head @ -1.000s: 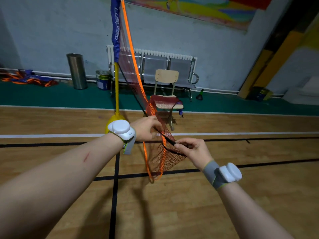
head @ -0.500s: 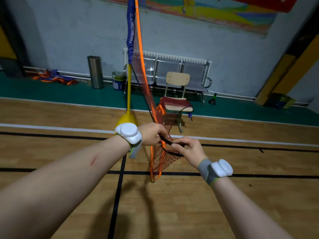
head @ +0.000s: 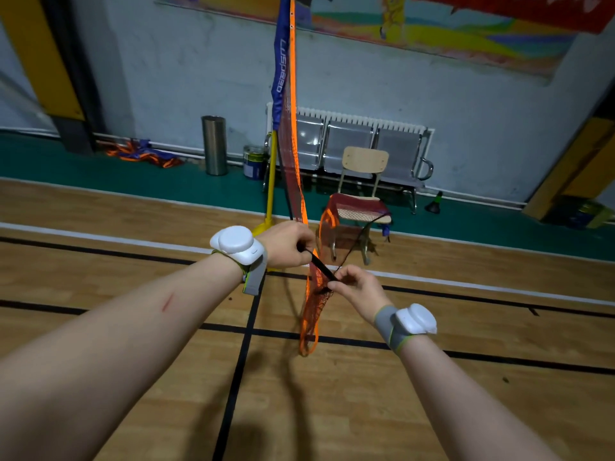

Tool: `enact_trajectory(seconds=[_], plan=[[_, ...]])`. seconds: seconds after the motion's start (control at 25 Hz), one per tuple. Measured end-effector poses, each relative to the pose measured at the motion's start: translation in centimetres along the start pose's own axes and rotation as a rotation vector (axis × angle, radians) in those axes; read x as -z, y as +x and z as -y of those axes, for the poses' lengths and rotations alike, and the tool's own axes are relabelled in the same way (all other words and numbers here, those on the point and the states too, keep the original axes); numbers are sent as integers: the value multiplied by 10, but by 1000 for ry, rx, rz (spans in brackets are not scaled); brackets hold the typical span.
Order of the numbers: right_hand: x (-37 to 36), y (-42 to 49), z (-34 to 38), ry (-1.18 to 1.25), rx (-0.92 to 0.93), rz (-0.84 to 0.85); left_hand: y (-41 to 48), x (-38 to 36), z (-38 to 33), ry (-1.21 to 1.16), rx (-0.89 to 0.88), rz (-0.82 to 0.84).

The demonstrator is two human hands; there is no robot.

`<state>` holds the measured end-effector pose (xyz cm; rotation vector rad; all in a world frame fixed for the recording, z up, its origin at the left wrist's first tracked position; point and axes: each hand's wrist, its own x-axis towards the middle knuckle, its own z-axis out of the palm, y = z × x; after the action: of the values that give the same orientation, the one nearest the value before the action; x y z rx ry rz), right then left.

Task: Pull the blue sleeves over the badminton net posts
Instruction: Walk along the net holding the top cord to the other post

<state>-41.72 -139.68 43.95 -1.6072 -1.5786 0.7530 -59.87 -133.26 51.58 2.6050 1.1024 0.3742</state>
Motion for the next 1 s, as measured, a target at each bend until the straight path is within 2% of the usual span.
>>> enact_trajectory(seconds=[0.2, 0.6, 0.84, 1.0], plan=[[-16, 1, 5, 68, -57, 50, -19, 20, 29, -27, 58, -8], [-57, -24, 64, 267, -50, -106, -66, 38, 88, -4, 74, 41], [-76, -50, 83, 246, -13, -122, -68, 29, 86, 1, 7, 70], [-78, -55, 85, 187, -20, -98, -66, 17, 64, -30, -35, 179]])
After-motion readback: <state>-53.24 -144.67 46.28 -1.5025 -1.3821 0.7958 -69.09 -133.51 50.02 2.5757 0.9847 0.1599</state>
